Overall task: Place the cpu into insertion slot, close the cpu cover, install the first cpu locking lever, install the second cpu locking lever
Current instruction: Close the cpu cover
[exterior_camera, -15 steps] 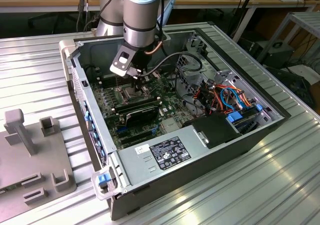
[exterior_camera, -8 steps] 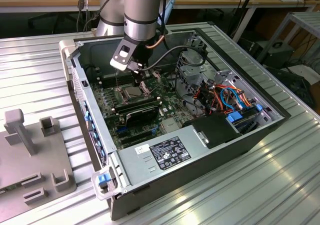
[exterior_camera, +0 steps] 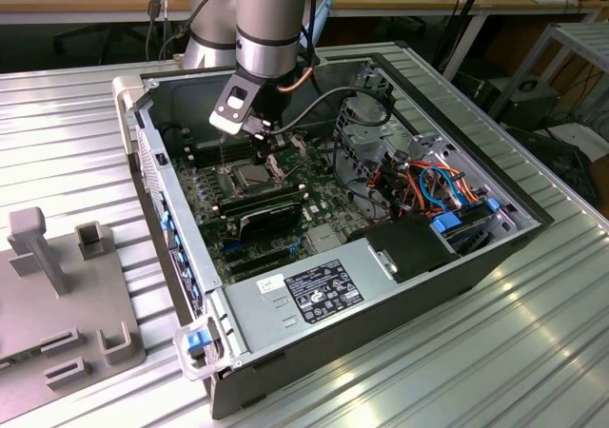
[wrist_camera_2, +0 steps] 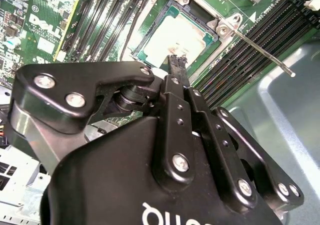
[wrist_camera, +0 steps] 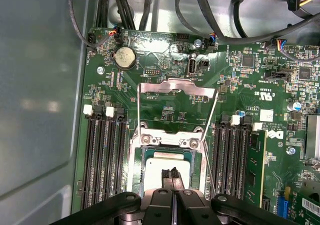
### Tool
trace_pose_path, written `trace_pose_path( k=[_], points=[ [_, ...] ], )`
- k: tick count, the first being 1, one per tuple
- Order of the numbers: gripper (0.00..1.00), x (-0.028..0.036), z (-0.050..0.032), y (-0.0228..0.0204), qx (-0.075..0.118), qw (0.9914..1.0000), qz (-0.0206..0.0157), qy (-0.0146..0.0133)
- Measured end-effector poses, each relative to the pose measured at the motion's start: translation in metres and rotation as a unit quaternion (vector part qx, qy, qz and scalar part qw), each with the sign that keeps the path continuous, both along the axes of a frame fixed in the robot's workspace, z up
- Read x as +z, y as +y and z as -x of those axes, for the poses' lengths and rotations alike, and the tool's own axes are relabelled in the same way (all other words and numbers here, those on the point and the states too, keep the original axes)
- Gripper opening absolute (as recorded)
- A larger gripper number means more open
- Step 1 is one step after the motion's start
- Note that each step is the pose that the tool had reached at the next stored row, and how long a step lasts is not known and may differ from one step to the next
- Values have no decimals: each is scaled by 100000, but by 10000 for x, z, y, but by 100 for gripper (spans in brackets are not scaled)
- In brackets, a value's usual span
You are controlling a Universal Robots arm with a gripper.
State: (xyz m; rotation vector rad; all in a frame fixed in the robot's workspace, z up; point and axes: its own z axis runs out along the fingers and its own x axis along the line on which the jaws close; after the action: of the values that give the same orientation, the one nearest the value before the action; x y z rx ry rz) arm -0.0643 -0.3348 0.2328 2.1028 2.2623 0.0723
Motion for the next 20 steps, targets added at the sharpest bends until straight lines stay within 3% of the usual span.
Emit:
trace_pose_path(
  k=[5,11,17,20],
  points=[
    [11,11,0,0,-2,100000,15,18],
    [11,127,-10,3,0,100000,0,18],
    [11,130,-322,4,-2,100000,4,196],
    [11,151,-377,5,3,99999,11,450]
  ],
)
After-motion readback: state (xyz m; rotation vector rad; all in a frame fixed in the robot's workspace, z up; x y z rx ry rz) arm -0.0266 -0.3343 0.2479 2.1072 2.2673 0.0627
